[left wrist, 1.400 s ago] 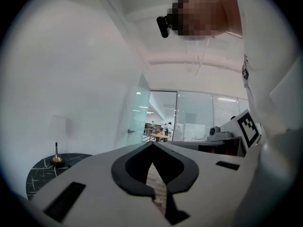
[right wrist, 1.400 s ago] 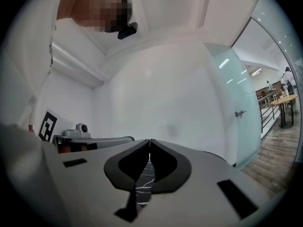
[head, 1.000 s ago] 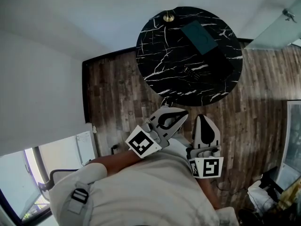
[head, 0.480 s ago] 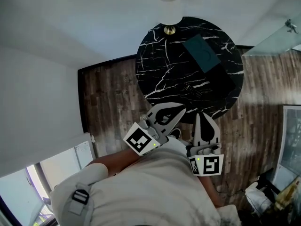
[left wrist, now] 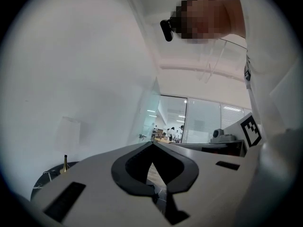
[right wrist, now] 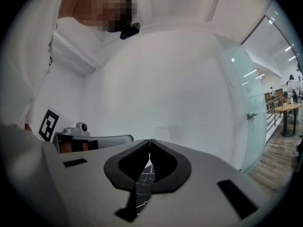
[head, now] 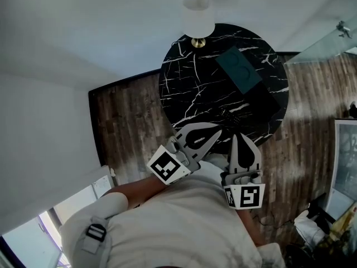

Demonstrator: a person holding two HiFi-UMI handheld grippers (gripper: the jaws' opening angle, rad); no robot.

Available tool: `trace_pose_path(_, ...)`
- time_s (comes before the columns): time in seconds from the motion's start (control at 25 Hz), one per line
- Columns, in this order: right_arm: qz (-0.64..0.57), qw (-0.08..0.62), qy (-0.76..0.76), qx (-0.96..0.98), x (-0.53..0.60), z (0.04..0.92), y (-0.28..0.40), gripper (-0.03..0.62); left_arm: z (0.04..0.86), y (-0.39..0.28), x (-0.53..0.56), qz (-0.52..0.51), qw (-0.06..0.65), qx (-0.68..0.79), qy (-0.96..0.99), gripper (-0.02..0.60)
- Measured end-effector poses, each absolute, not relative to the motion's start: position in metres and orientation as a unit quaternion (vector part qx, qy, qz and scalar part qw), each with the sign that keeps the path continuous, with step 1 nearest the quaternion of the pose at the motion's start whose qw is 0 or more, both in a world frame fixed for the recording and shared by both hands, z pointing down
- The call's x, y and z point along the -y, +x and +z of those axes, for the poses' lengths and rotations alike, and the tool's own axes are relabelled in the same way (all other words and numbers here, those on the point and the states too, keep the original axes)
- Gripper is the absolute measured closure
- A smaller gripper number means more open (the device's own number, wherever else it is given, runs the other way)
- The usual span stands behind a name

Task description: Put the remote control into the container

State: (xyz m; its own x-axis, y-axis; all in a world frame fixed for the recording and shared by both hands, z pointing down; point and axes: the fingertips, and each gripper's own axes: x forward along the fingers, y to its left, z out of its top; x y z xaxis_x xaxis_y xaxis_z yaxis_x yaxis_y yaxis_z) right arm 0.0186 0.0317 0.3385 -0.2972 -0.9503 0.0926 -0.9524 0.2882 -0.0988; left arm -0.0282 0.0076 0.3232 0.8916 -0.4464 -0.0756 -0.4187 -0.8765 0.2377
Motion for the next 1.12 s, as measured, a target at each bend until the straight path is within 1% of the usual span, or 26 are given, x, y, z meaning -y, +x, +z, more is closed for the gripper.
trace_pose_path(0.52,0.033,0.016,0.591,0.806,-0.015,0.329,0.070,0.583,0.314,0.020,0.008,-0.065,0.091,0.233,0.966,0.575)
trace_pose_path(0.72,0.041,0.010,0.593,0.804,-0.012,0.330,0.084,0.583,0.312,0.029,0.011,-0.064,0.089,0.238,0.965,0.575)
trace_pose_path(0.92,0.065,0.017,0.590,0.804,-0.017,0.343,0.088,0.583,0.326,0.031,0.007,-0.044,0.105,0.245,0.963,0.574)
trace_pose_path(1.12,0.099,0.024,0.590,0.801,-0.023,0.367,0.085,0.583,0.352,0.028,0.001,-0.021,0.135,0.248,0.959,0.574)
